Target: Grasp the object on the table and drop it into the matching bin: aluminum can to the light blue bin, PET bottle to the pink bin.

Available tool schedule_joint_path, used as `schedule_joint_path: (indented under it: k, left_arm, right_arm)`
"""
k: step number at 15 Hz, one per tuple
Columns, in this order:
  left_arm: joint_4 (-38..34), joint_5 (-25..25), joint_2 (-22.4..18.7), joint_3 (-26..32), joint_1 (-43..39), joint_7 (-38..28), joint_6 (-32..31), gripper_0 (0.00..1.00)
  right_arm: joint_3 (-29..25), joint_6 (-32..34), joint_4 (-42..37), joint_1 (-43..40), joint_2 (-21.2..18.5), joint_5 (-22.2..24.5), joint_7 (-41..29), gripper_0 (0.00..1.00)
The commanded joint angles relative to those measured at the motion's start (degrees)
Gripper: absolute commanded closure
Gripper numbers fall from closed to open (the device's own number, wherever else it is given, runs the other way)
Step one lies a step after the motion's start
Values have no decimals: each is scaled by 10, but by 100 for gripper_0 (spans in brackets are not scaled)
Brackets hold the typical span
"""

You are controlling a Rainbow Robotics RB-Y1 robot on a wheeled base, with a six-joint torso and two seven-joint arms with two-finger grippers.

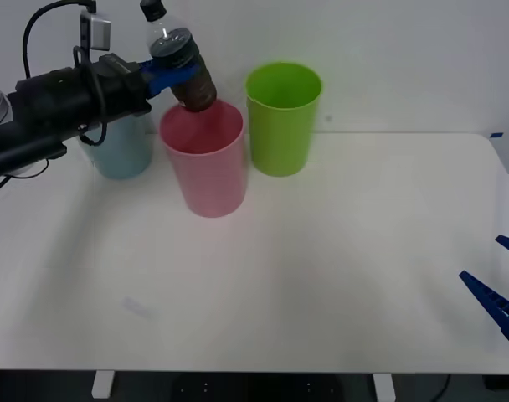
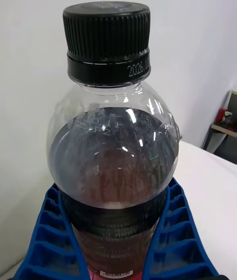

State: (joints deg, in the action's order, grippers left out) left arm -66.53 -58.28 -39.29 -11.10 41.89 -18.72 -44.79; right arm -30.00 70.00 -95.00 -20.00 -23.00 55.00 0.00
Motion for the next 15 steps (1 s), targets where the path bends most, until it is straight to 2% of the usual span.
schedule_joint_path:
  k: [1,3,4,5,6,7,15]
  left_arm:
    - [0,5,-10,0,-2,-2,-7,100]
    - [0,5,-11,0,-3,-3,-7,99]
    - [0,6,-11,0,-3,-3,-7,96]
    - [0,5,-11,0,-3,-4,-7,91]
    - [2,5,-11,0,-3,-5,-7,76]
    - [2,6,-11,-1,-2,-4,-6,0]
    - [2,12,-11,-1,-5,-3,-5,0]
  right_arm:
    - [0,0,0,0,0,0,0,0]
    - [0,0,0,0,0,0,0,0]
    - [0,0,0,0,0,0,0,0]
    - [0,0,0,0,0,0,0,0]
    - [0,0,0,0,0,0,0,0]
    - [0,0,0,0,0,0,0,0]
    - [0,0,0,0,0,0,0,0]
